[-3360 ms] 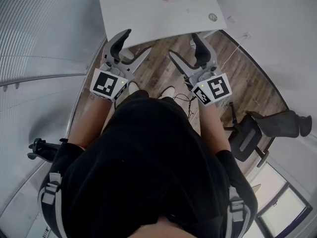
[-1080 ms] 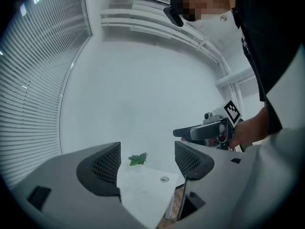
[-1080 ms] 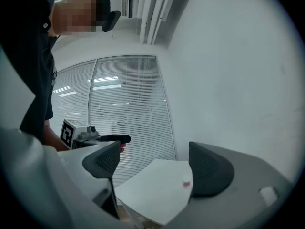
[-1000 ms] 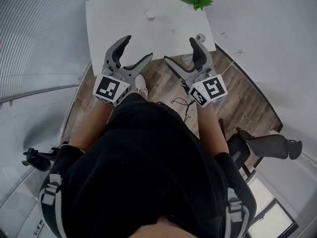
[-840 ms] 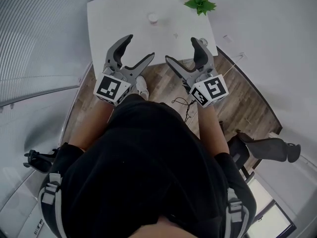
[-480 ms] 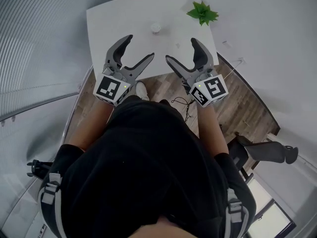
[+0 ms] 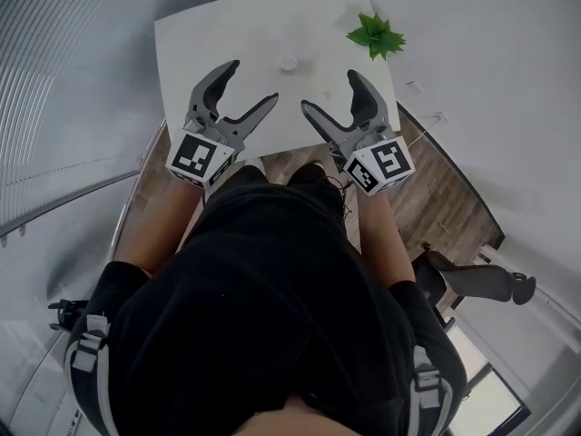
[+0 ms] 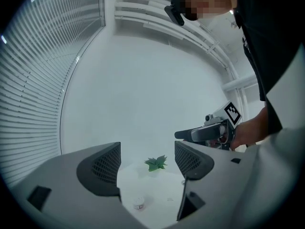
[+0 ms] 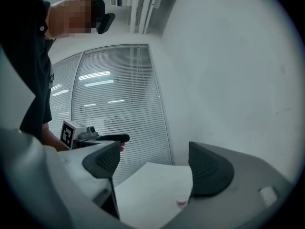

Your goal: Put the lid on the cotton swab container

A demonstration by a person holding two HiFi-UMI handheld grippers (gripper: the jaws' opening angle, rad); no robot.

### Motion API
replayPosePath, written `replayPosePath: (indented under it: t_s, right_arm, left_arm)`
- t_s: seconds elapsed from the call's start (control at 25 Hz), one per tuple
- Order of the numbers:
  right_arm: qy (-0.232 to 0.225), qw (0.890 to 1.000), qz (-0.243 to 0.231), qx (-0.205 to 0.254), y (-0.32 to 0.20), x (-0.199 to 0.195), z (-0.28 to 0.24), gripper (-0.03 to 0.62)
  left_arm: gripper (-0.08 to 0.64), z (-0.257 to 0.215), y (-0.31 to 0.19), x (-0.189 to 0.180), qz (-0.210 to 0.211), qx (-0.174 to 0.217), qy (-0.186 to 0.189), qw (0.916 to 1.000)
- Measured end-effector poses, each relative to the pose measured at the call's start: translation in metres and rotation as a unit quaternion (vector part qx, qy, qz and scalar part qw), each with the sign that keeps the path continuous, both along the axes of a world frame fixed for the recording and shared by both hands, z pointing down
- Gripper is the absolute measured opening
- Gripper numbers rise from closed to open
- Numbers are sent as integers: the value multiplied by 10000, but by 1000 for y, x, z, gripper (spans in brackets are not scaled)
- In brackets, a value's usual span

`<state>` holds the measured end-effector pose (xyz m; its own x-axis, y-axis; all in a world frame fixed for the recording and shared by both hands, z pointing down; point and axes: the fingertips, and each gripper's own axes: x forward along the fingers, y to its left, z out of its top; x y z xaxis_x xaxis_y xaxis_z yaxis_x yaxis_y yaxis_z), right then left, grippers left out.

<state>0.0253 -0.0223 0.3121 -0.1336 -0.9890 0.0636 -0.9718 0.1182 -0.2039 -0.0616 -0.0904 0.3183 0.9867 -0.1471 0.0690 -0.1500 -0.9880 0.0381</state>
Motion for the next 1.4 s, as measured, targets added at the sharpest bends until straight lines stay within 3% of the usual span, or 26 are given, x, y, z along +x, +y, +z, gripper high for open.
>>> replayPosePath:
  t_s: [0.44,0.8,1.16,1.4]
  right_arm:
    - [-16,9980,-637,-59,-31,54,13,446]
    - [-222,9941,-1008,-331,-48,107,52,444]
    - [-423,9868,-1451,-578,-68,128,115,408]
    - [-651,9780,-1825,-771,-79,133,156,380]
  left_arm:
    - [337,9,-12,48,-567,-5,-218,9982]
    - [337,57,-20,90,-1129,-152,-764,9905]
    - [337,116,-26,113,-1725,-344,-1141,9778]
    - [337,158,-27,120,-2280,-559,-1364,9624]
